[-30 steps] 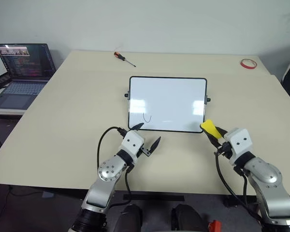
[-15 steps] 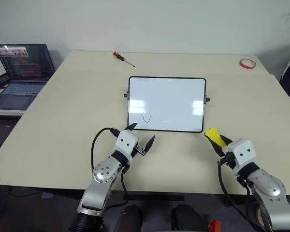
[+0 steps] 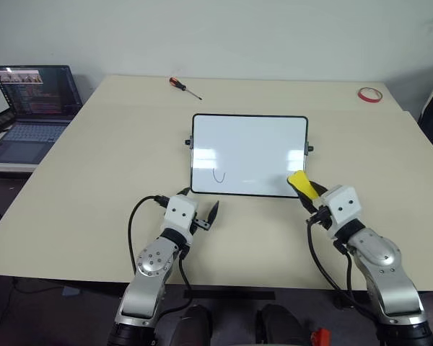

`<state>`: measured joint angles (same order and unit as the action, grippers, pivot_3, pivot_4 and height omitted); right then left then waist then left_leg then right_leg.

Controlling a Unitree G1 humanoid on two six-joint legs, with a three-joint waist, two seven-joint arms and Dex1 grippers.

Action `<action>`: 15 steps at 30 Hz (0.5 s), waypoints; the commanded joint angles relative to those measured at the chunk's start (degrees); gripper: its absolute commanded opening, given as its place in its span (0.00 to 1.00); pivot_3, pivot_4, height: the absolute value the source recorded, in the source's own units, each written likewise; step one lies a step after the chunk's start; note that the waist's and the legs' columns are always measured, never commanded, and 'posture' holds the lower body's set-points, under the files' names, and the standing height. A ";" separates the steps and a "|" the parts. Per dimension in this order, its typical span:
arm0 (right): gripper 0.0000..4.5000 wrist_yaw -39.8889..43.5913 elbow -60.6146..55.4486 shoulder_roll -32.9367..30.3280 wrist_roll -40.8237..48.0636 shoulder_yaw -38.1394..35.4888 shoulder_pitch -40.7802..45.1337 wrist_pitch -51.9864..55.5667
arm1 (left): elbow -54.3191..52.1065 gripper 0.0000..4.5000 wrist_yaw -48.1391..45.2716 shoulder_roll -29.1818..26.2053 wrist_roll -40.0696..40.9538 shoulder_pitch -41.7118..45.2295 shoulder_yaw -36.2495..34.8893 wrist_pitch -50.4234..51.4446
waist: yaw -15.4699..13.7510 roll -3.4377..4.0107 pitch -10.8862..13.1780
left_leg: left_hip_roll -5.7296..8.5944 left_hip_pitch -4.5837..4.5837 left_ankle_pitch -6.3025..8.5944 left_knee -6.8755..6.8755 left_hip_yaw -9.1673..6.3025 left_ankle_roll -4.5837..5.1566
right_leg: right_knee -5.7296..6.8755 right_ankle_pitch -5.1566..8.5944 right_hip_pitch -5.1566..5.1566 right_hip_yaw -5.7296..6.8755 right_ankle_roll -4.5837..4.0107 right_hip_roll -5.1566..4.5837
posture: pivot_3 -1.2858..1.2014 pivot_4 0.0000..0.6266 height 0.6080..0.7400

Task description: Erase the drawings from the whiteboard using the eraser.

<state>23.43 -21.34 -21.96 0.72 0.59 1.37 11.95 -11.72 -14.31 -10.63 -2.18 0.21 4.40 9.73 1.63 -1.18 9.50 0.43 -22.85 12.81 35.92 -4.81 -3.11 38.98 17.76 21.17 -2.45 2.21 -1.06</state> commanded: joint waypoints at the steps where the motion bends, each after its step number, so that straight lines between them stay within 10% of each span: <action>1: 0.25 -0.19 0.15 -0.14 -0.42 0.24 1.66 -0.51 | -2.44 1.00 0.51 -0.10 0.50 -0.52 -0.83 -0.16 | -0.09 0.00 0.00 | 0.00 0.00 0.00 0.00 0.00 0.00 | 0.00 0.00 0.00 0.01 0.00 0.00 | 0.52 0.24 1.00; 15: 0.25 0.14 19.83 8.36 -5.11 12.02 22.45 -8.26 | -1.51 1.00 -0.87 0.62 2.47 0.53 0.12 -0.48 | 0.13 0.00 0.00 | 0.02 0.00 0.00 -0.01 0.02 0.00 | 0.01 -0.02 0.02 0.00 -0.01 -0.01 | 0.52 0.24 1.00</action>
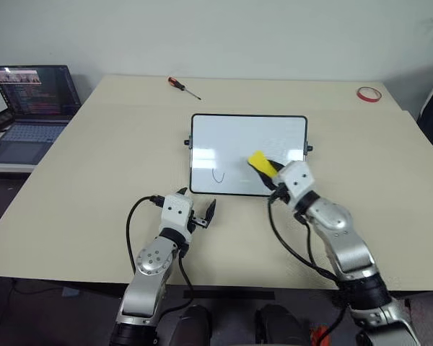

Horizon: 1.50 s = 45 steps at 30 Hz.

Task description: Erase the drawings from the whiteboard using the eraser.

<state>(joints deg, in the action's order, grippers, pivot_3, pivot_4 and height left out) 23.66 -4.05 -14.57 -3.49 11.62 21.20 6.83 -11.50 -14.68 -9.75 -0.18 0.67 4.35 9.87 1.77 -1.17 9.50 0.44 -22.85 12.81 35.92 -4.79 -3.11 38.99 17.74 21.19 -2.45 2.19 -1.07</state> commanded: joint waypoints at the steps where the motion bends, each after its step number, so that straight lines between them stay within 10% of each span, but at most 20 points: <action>1: 0.25 -0.05 3.98 1.39 -1.11 1.45 3.64 -3.80 | -1.95 1.00 -0.45 -0.35 0.47 -0.16 0.10 -0.54 | -0.01 0.00 0.00 | 0.00 0.00 0.00 0.00 0.00 0.00 | 0.00 0.00 0.00 0.00 0.00 0.00 | 0.52 0.24 1.00; 19: 0.25 -4.48 27.11 7.58 -10.73 7.25 18.87 -6.75 | -4.79 1.00 -0.39 -0.95 -0.29 -1.45 1.56 1.14 | 0.07 0.01 0.01 | -0.03 0.00 0.00 -0.02 0.00 0.00 | 0.06 -0.01 0.07 -0.01 -0.02 0.00 | 0.52 0.24 1.00; 34: 0.25 6.25 19.41 4.53 -12.45 12.78 10.38 0.43 | -5.64 1.00 0.12 -1.29 -0.13 -1.23 2.05 1.64 | 0.06 0.02 0.00 | -0.04 0.04 0.00 0.00 -0.07 0.00 | 0.07 -0.02 0.03 -0.01 -0.03 -0.02 | 0.52 0.24 1.00; 45: 0.25 -5.71 25.51 6.70 -13.76 7.99 16.55 -2.07 | -4.65 1.00 -0.13 -1.18 0.04 0.03 2.49 1.37 | -0.12 0.02 0.00 | -0.04 0.05 -0.01 0.02 -0.08 -0.01 | 0.08 -0.05 0.01 0.05 -0.05 -0.01 | 0.52 0.24 1.00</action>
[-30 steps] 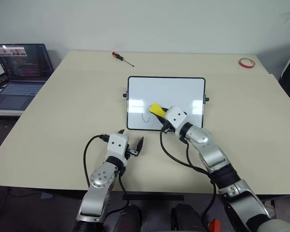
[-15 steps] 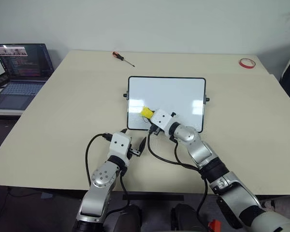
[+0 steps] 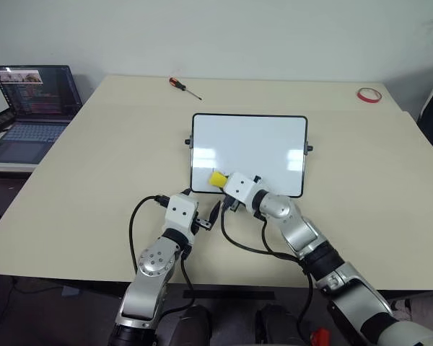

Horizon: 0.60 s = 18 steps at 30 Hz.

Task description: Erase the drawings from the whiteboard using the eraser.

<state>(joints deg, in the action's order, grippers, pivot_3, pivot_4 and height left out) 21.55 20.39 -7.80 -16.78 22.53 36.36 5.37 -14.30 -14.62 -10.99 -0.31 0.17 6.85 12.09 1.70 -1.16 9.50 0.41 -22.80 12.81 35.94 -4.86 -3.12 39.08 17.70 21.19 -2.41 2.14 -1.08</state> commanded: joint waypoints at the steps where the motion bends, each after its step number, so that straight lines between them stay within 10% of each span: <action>1: 0.25 -4.27 1.40 0.10 -0.49 -3.01 1.82 -0.92 | -1.79 1.00 -0.22 0.03 0.19 0.56 -0.01 -0.89 | -0.06 0.00 0.00 | 0.01 -0.01 0.00 0.00 -0.01 0.00 | -0.01 0.00 0.00 0.01 0.00 0.00 | 0.52 0.24 1.00; 18: 0.25 5.15 0.54 -0.68 -1.99 4.10 0.97 -2.69 | -2.25 1.00 -0.12 0.03 0.05 0.13 0.21 -0.70 | 0.18 0.00 0.00 | -0.03 0.00 0.00 -0.04 0.02 0.00 | -0.01 0.00 0.05 -0.04 -0.01 0.00 | 0.52 0.24 1.00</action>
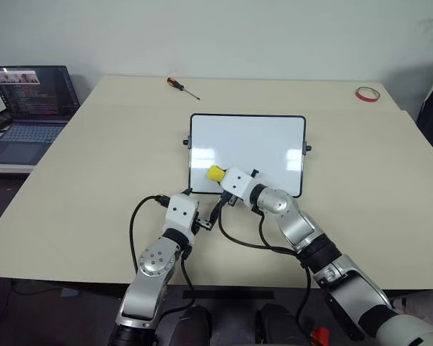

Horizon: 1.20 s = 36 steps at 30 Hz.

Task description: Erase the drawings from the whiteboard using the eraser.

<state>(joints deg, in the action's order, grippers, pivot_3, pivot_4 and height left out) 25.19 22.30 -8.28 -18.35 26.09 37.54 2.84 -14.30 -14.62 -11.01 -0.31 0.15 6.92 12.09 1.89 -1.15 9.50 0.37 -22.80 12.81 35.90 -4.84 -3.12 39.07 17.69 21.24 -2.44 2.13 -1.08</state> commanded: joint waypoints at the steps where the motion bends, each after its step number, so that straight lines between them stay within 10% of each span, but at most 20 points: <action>1: 0.25 1.41 -1.50 -0.19 -0.45 0.21 -0.16 0.12 | -2.22 1.00 -0.09 0.08 0.07 0.18 0.13 -0.71 | -0.01 0.00 0.00 | 0.00 0.00 0.00 0.00 0.00 0.00 | 0.00 0.00 0.00 0.01 0.00 0.00 | 0.52 0.24 1.00; 15: 0.25 -10.90 1.84 1.47 -1.40 -6.09 3.83 2.34 | -1.90 1.00 -0.14 0.39 0.02 0.75 0.69 -0.63 | -0.15 0.00 0.00 | 0.03 -0.04 0.00 0.00 -0.03 0.00 | -0.02 0.00 0.00 0.03 0.00 0.00 | 0.52 0.24 1.00; 36: 0.25 0.72 -9.07 -9.19 -1.28 -5.09 -8.39 6.18 | -1.46 1.00 0.09 0.88 0.12 0.58 1.28 -0.78 | -0.41 -0.02 -0.02 | 0.05 0.04 0.00 0.04 -0.09 0.00 | -0.04 0.00 -0.15 0.09 0.00 0.00 | 0.52 0.24 1.00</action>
<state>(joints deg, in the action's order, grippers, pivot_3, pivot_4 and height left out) 25.09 11.65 -15.90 -19.00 21.92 30.46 6.04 -14.27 -14.53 -10.36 -0.28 0.32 8.11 12.11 1.47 -1.18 9.48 0.43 -22.76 12.81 35.94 -4.92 -3.12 39.03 17.69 21.09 -2.36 2.14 -1.09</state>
